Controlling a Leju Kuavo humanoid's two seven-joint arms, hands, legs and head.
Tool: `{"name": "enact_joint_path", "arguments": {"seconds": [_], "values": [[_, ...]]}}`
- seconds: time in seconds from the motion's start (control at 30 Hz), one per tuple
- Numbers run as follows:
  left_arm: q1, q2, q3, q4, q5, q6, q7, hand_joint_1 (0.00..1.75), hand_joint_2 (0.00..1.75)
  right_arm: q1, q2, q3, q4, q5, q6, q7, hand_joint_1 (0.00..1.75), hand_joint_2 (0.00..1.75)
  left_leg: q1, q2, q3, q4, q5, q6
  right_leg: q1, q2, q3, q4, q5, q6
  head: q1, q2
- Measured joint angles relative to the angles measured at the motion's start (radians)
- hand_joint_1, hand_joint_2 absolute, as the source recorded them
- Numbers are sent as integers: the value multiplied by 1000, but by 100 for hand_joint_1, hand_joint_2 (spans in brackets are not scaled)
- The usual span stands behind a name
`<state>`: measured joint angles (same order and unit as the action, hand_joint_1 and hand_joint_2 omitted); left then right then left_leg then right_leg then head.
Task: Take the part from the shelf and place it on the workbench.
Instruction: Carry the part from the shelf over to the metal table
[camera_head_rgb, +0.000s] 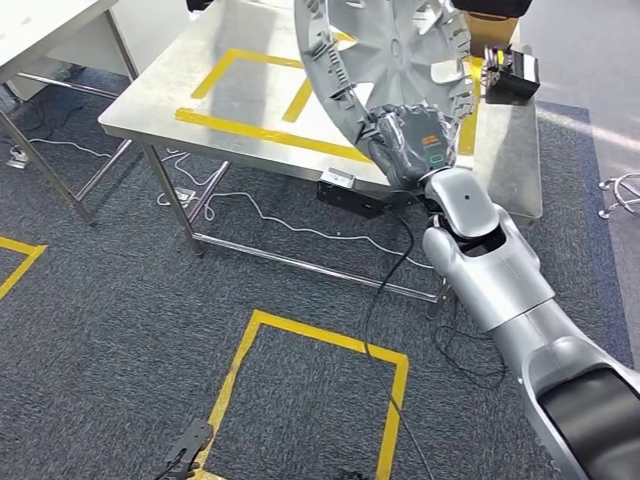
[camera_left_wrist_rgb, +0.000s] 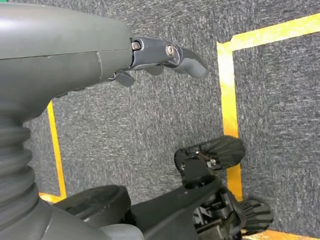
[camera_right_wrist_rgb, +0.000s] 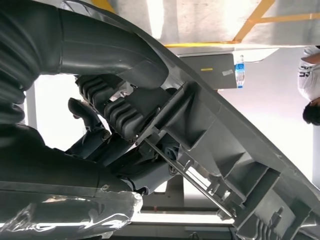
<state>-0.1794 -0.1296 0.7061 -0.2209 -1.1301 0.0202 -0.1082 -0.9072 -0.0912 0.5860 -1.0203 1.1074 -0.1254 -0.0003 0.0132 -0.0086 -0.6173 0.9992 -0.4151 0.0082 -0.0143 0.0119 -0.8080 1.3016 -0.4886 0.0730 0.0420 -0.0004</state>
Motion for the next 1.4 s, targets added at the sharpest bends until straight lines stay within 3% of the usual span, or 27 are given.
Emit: {"name": "enact_joint_path", "arguments": {"seconds": [0.03,0.1,0.13,0.2,0.27,0.3,0.37,0.47,0.5,0.53,0.63,0.7,0.8,0.87,0.93,1.0,1.03,1.07,1.13,1.2,1.27,1.33,1.4], "values": [[0,0,0,0,0,0,0,0,175,1,0,0,1,0,0,0,175,175,4,1,4,1,-4,-5,-3,-2,9,-22,18,4,0,0],[0,-1,0,0,0,0,1,0,175,0,0,0,3,0,0,-1,175,175,12,2,16,2,-14,-19,-9,-9,72,-151,86,15,0,0],[-1,0,0,0,0,0,1,0,175,-2,0,0,4,0,0,-1,175,175,15,2,21,4,-20,-28,-10,-11,101,-213,101,15,2,0],[-1,1,0,0,0,1,1,0,175,-8,2,0,6,-1,-1,-1,175,175,14,4,23,5,-26,-44,-6,-10,127,-265,103,-3,2,0],[-1,1,0,0,-1,1,3,0,175,-10,5,-1,6,-1,-1,-1,175,175,14,7,27,3,-28,-55,-3,-3,131,-263,101,-29,0,0],[-2,1,0,0,-1,1,3,0,175,-10,5,-2,6,-1,-1,0,175,175,15,7,26,10,-28,-59,-3,0,134,-263,100,-36,-1,0],[-4,1,0,0,-1,1,3,0,175,-8,5,-4,6,-2,-2,1,175,175,15,7,-12,76,-39,-67,-6,4,145,-266,95,-48,-4,0],[-2,1,0,0,-1,2,4,0,175,1,5,-3,7,-2,-3,2,175,175,14,8,-133,254,-102,-75,-3,11,157,-267,81,-61,-9,0],[0,1,0,0,-1,2,5,0,175,5,5,-2,9,-2,-3,2,175,175,13,7,-160,279,-109,-74,-2,14,162,-267,76,-62,-9,0],[1,1,0,0,-1,2,6,0,175,9,5,-2,11,-2,-3,2,175,175,12,7,-169,270,-94,-70,-2,17,168,-267,70,-63,-9,0],[2,2,0,0,-1,2,6,0,175,15,5,-1,15,-2,-3,1,175,175,-3,7,-117,91,37,-41,0,25,189,-268,52,-57,-12,0],[2,4,0,0,-1,2,6,0,175,17,5,-1,15,-2,-3,1,175,175,-12,7,-80,-1,72,-27,1,28,197,-271,42,-48,-14,0],[2,3,0,0,-1,2,7,0,175,18,5,-4,16,-2,-4,2,175,175,-11,8,-56,-27,59,-17,4,25,214,-278,30,-33,-16,0],[4,4,0,0,-1,2,7,0,175,22,5,-5,18,-3,-5,2,175,175,-8,6,-33,-35,51,-8,8,17,205,-232,3,-34,-14,0],[7,4,0,0,-1,2,7,0,175,32,5,-3,24,-2,-5,0,175,175,-9,5,-12,-38,39,-2,13,12,147,-108,-52,-40,-12,0],[9,3,0,0,-1,2,7,0,175,45,5,0,29,-2,-6,-2,175,175,-10,4,6,-38,22,0,16,12,84,-6,-92,-39,-12,0],[10,3,0,0,-1,1,7,0,175,48,5,0,30,-2,-6,-2,175,175,-10,2,15,-38,14,-1,15,11,71,-3,-86,-36,-12,0],[11,3,0,0,-1,1,7,0,175,50,5,0,31,-2,-6,-1,175,175,-9,0,25,-38,6,-3,14,9,74,-40,-54,-31,-12,0],[12,3,0,0,-1,1,7,0,175,49,4,-1,31,-3,-6,-1,175,175,-7,-3,46,-37,-11,-11,8,-2,106,-177,55,-20,-11,0],[12,4,0,0,-1,1,7,0,175,45,5,-1,32,-2,-8,-1,175,175,-7,-2,56,-34,-25,-23,10,-12,134,-277,111,-25,-12,0],[10,4,0,0,-1,1,7,0,175,38,6,-2,32,-2,-10,-1,175,175,-8,0,59,-32,-37,-36,15,-12,142,-292,101,-45,-13,0],[6,3,0,0,-1,1,8,0,175,32,7,-6,31,-3,-10,0,175,175,-7,3,56,-19,-49,-49,11,-8,152,-290,97,-58,-15,0],[3,3,0,0,-1,2,8,0,175,34,6,-9,32,-3,-10,2,175,175,-3,7,15,57,-75,-69,4,-4,168,-294,88,-67,-16,0]]}}
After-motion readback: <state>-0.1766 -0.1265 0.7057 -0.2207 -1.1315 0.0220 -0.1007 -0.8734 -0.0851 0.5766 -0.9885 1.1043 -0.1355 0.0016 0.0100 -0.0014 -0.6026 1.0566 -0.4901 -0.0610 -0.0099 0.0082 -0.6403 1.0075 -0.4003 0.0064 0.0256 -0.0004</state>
